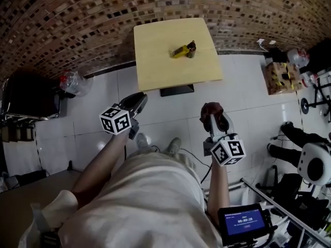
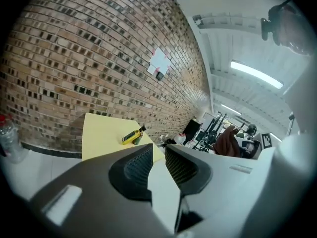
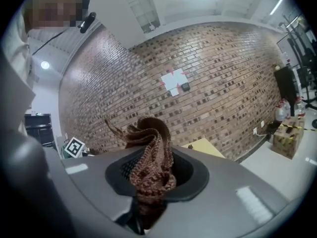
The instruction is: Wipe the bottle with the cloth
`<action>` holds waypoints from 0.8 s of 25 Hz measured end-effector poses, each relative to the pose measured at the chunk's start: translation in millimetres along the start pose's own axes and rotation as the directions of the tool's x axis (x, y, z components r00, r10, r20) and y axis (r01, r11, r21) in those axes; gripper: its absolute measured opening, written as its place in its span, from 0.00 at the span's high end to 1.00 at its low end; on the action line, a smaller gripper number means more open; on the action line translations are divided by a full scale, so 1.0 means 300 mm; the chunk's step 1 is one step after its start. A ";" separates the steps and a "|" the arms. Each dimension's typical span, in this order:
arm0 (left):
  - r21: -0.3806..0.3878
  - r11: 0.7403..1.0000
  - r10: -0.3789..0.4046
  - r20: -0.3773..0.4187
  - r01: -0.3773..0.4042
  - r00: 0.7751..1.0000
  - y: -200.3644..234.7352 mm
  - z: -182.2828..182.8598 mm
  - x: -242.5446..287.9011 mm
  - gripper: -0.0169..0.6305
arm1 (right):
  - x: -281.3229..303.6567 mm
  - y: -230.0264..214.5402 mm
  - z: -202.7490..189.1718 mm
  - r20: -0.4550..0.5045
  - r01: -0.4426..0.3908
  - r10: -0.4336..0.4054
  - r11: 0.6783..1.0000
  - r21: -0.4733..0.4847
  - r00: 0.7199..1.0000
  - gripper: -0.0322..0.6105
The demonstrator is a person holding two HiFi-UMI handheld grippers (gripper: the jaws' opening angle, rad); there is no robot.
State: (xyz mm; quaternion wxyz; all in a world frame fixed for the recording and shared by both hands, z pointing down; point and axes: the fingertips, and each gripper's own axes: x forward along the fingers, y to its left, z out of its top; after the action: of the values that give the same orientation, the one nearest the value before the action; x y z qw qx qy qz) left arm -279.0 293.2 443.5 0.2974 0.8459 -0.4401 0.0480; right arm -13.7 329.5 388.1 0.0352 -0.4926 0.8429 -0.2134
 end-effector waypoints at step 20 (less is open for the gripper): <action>0.088 0.995 -0.045 -0.103 0.054 0.994 0.141 -0.015 -0.089 0.85 | 0.080 0.112 -0.139 -0.023 0.096 -0.096 0.995 -0.030 0.995 0.83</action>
State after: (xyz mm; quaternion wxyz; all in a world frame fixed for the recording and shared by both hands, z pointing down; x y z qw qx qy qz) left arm -327.1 296.2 457.5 0.2815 0.8658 -0.4006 0.1033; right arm -64.8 336.9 416.2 0.0075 -0.5304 0.8216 -0.2088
